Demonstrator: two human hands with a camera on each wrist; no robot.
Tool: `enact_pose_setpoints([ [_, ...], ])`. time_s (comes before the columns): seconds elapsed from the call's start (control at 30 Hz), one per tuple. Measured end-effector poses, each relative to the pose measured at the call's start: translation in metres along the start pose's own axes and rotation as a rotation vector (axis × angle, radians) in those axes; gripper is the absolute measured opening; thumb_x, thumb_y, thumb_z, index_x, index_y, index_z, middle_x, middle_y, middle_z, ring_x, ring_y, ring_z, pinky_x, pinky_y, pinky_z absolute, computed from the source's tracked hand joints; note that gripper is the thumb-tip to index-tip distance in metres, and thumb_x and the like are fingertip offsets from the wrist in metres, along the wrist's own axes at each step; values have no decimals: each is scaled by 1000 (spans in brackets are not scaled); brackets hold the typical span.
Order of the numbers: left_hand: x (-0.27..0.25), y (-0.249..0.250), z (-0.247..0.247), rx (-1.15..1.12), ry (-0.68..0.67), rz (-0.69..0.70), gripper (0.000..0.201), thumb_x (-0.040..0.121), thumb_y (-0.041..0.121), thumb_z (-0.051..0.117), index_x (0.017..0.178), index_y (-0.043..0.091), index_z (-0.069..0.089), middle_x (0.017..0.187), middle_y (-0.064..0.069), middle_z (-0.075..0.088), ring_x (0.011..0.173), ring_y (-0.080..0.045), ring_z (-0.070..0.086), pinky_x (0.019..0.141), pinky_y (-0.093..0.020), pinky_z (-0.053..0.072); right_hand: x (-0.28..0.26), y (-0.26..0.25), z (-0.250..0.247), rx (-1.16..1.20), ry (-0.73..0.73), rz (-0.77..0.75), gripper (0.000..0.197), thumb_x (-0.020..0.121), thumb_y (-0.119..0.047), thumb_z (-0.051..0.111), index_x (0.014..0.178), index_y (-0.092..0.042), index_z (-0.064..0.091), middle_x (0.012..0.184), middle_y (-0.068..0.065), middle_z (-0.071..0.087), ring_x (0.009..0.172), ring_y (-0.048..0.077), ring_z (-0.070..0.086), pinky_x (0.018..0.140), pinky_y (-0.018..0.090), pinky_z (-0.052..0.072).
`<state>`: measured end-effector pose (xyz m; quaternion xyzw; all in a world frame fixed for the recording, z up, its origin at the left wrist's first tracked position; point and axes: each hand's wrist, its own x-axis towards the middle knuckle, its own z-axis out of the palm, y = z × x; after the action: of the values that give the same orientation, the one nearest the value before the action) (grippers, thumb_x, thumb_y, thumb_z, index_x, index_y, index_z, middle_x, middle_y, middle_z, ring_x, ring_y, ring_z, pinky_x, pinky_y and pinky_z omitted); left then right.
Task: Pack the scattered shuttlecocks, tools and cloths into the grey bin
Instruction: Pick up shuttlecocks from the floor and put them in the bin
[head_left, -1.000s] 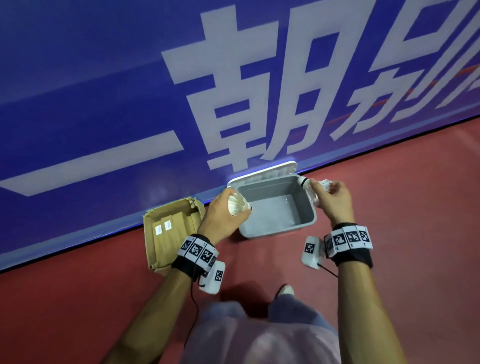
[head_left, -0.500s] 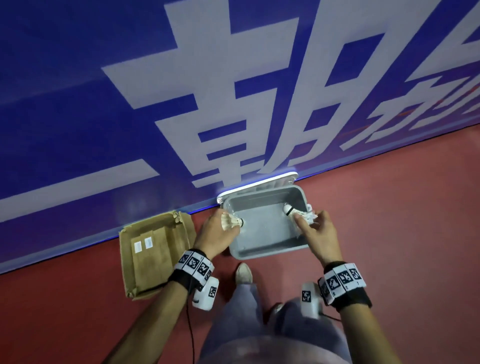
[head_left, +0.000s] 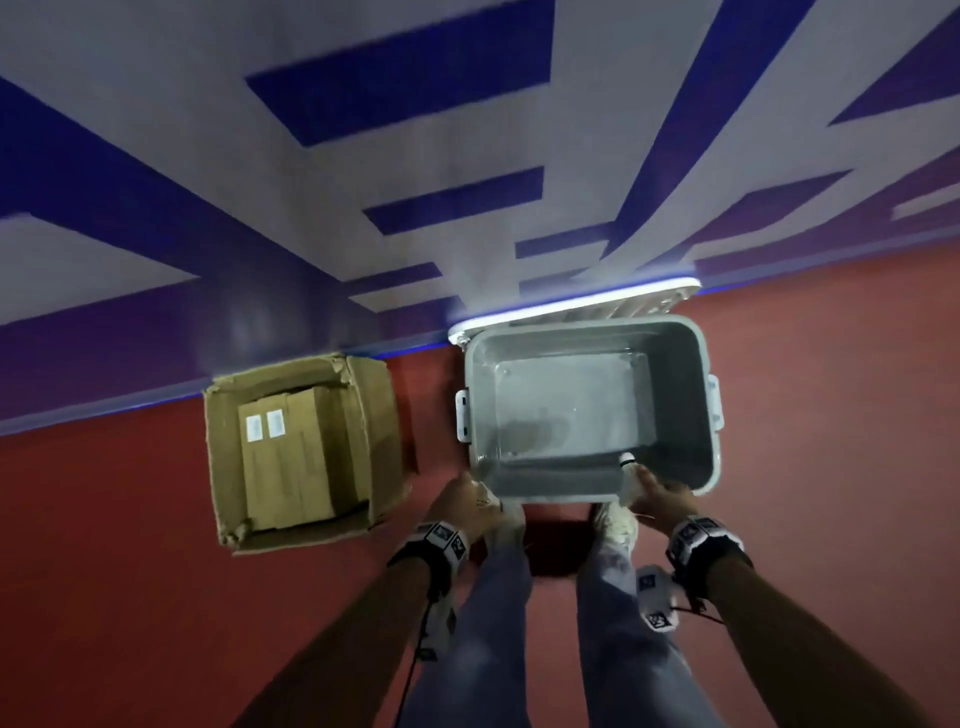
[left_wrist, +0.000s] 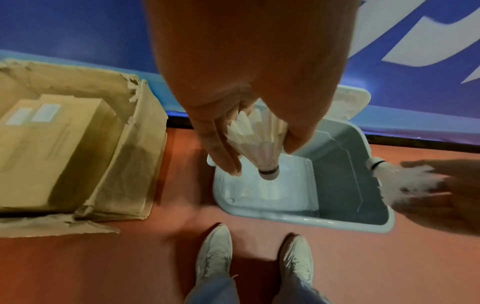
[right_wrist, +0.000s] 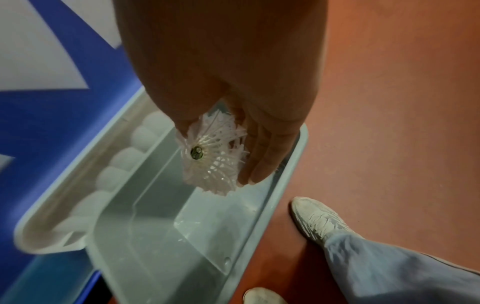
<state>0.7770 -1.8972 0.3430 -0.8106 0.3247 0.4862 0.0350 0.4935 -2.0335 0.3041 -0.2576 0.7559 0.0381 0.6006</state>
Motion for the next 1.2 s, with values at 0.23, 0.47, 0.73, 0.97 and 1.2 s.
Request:
enact_pose_setpoints([
  [0.23,46,-6,49,179,28,-12,52,85,46,63,129,18,61,119,2,66,110,-23,64,93,-33,53,81,-31,-7,-286,8,-130,58,88,-61,67,93,-4,67,86,19,67,81,34,66,80,49,52],
  [0.47,89,66,50,25,117,12,59,84,46,71,127,10,51,115,-5,62,104,-26,64,87,-32,51,67,-59,-41,-573,29,-280,58,99,-46,61,142,-8,53,139,18,61,129,35,58,108,36,42],
  [0.73,19,140,-17,-155,76,3,86,88,40,72,158,13,31,159,-9,39,144,-28,43,115,-32,36,-38,-85,-66,-489,8,-415,58,99,-48,61,141,-10,51,134,17,64,121,33,62,98,33,45],
  [0.97,-129,212,-136,-258,109,313,47,94,36,71,137,17,60,128,0,68,108,-11,65,94,-20,50,-211,-154,-103,-393,-127,-731,45,94,-52,66,129,-23,60,113,1,70,105,15,67,96,29,50],
  [1.2,-301,260,-245,-267,460,780,24,93,30,72,115,20,68,114,8,69,103,-2,63,88,-21,51,-378,-200,-140,-207,93,-1055,53,86,-66,61,124,-29,63,110,-5,71,106,10,68,98,38,55],
])
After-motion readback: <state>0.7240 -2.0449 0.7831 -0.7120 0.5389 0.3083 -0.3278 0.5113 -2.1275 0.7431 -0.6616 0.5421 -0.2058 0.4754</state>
